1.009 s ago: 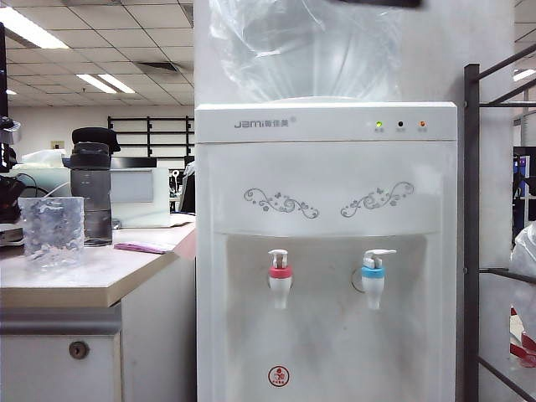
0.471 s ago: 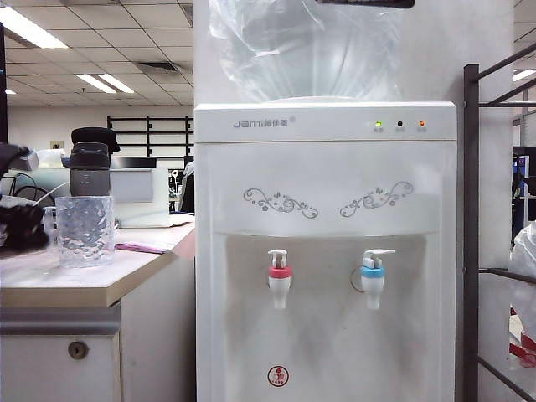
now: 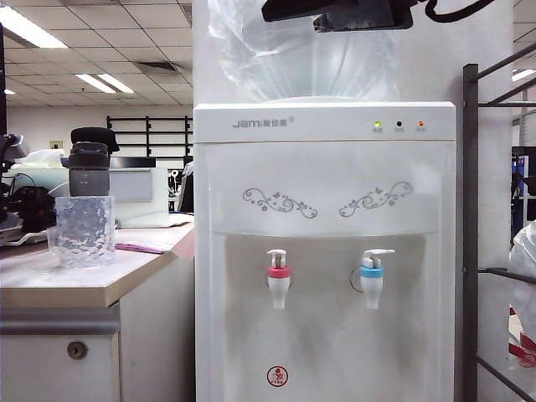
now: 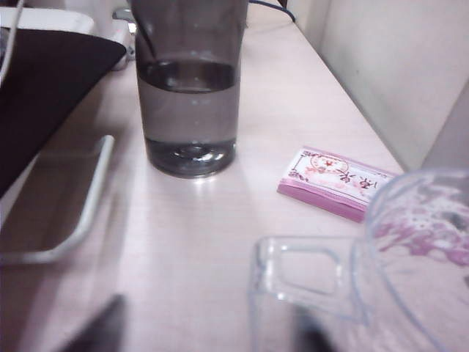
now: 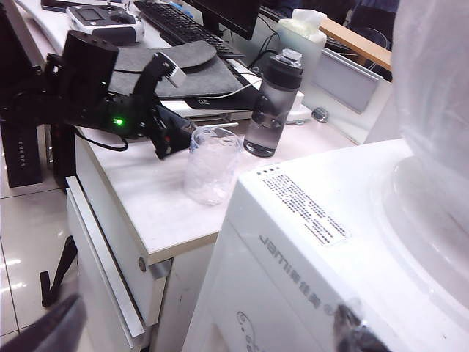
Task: Pick up the plastic mug from the left desk, go to the hot water outlet of the water dispenser, press the vertical switch to get some water, then put the mug back on the desk.
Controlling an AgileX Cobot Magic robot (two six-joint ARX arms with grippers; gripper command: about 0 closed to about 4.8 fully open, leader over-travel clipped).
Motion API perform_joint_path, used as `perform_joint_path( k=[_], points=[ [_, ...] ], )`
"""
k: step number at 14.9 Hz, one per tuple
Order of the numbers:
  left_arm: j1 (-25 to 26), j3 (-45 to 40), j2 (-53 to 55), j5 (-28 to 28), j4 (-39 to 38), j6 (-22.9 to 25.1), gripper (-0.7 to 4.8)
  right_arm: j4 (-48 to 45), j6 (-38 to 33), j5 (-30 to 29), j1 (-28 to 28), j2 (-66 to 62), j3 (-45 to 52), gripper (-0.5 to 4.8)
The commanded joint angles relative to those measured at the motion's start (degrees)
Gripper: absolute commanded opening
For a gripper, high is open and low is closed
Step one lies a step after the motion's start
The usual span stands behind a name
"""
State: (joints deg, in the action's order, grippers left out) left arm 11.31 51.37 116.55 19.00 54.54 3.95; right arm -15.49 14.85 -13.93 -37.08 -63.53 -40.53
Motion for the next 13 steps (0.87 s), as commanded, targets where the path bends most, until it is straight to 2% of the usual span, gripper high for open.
perform_joint_path(
  k=[1, 2, 3, 4, 5, 6, 9, 10, 11, 12, 13],
  points=[
    [0.0, 0.0, 0.0, 0.8, 1.6, -0.3, 0.55, -0.6, 0.1, 0.1, -0.1, 0.1, -0.5, 4.40],
    [0.0, 0.0, 0.0, 3.3, 1.7, -0.2, -0.07, -0.5, 0.1, 0.1, 0.0, 0.1, -0.5, 4.39],
    [0.0, 0.0, 0.0, 3.3, 1.7, -0.1, -0.07, -0.3, 0.1, 0.1, -0.1, 0.1, -0.5, 4.40],
    [0.0, 0.0, 0.0, 3.3, 1.7, -0.1, 0.86, 0.8, 0.1, 0.1, 0.0, 0.1, -0.5, 4.39],
    [0.0, 0.0, 0.0, 3.3, 1.7, -0.1, 1.39, 0.9, 0.1, 0.1, 0.0, 0.1, -0.5, 4.39],
    [0.0, 0.0, 0.1, 2.9, 1.9, 0.1, 2.21, 1.2, 0.2, 0.1, 0.0, 0.1, -0.5, 4.39],
    [-1.0, 4.6, 4.0, 3.3, 2.3, 0.1, 2.16, 2.0, 0.2, 0.3, 0.0, 0.1, -0.5, 4.39],
    [-1.4, 5.2, 4.0, 4.5, 2.6, 0.1, 0.90, 2.0, 0.2, 0.4, 0.0, 0.1, -0.5, 4.39],
    [-1.4, 5.2, 4.0, 7.4, 2.4, 0.0, -0.08, 1.9, 0.2, 0.5, 0.0, 0.1, -0.5, 4.39],
    [-1.4, 5.2, 4.0, 8.3, 1.6, -1.0, -0.08, 2.0, 0.2, 0.5, 0.0, 0.1, -0.5, 4.39],
    [-1.2, 5.2, 1.5, 9.3, 1.5, -15.4, -0.08, 2.4, 0.2, 2.4, 0.0, 2.8, -0.5, 4.39]
  ],
)
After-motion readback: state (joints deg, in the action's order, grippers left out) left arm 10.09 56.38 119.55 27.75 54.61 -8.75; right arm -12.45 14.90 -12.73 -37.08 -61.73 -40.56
